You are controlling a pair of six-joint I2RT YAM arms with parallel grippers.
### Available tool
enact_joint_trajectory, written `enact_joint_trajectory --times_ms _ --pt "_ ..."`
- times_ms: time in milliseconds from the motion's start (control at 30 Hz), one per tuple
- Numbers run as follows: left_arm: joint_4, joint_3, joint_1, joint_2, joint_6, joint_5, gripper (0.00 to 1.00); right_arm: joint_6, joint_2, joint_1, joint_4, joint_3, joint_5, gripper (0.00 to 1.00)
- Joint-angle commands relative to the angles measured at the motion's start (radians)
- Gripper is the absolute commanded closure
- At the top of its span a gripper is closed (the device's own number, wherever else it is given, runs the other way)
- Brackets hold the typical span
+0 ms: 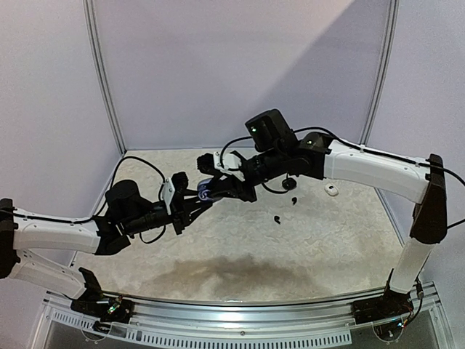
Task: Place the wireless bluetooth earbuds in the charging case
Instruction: Adjust the left earbud in the left side groove of the charging case.
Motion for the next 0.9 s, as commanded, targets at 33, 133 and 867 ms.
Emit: enact_joint_trajectory --times_ms 33,133,867 --pt "0.025 0.021 -0.028 -0.015 -0.025 0.049 1.0 -0.015 -0.046 -0.012 -0.038 0.0 0.023 0.76" --pt "0.02 0.023 -0.028 -0.013 -0.029 0.047 1.0 -0.014 -0.059 -0.012 -0.035 0.001 -0.008 0.74" --pt "0.011 0.035 -0.025 -0.003 -0.042 0.043 1.0 0.08 -0.107 -0.02 -0.026 -0.045 -0.08 0.95"
